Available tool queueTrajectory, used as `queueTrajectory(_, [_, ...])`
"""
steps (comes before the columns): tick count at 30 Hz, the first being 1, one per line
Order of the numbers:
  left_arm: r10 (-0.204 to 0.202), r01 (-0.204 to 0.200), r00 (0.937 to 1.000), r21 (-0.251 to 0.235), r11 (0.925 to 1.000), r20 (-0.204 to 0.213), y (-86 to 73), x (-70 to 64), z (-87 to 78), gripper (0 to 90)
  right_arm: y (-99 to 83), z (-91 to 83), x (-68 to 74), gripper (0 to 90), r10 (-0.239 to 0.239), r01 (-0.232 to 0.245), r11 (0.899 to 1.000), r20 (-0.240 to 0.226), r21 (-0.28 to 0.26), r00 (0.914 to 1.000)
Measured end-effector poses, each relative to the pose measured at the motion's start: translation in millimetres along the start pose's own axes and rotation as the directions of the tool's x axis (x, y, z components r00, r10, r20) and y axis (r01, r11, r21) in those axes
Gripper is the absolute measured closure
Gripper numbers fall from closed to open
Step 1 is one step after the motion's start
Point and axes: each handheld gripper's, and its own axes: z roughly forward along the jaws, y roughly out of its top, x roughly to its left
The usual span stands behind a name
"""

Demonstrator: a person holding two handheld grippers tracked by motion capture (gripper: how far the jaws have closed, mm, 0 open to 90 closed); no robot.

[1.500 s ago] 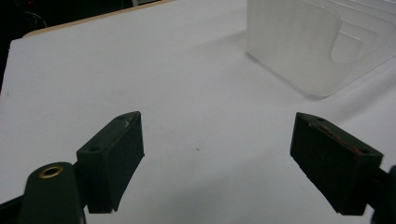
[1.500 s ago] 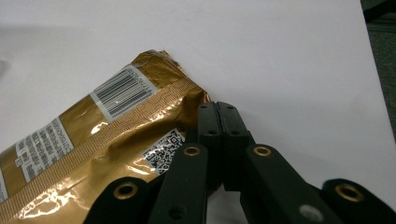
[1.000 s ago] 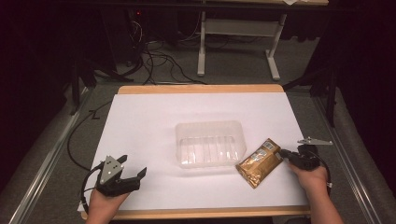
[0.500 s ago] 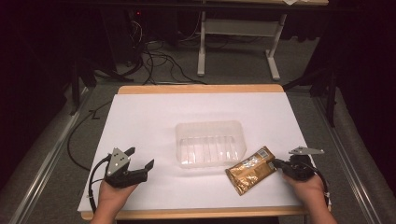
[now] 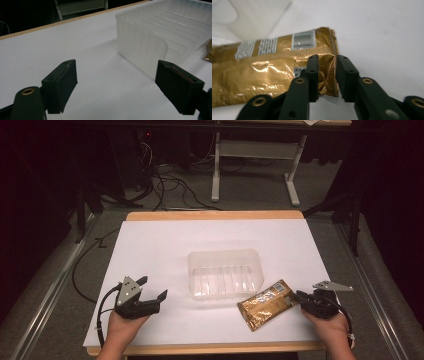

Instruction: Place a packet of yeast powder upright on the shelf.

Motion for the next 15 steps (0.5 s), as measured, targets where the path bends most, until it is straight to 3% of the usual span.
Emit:
queueTrajectory(7, [0.008, -0.008, 1.0000, 0.006, 1.0000, 0.006, -0.1, -1.3, 1.1, 18.4, -5.4, -10.8, -0.4, 54.7, 0.127, -0.127, 0.991, -0.002, -0.049, 0.9918])
queueTrajectory(10, [0.006, -0.006, 1.0000, 0.006, 1.0000, 0.007, -0.2, -1.7, 1.2, 18.4, -10.1, -15.7, 0.3, 49.2, 0.188, -0.187, 0.979, -0.006, -0.077, 0.9822])
queueTrajectory(15, [0.006, -0.006, 0.9999, 0.006, 1.0000, 0.008, -0.2, -1.8, 1.3, 18.5, -13.6, -12.4, -7.0, 42.2, 0.265, -0.268, 0.961, -0.054, -0.066, 0.9628])
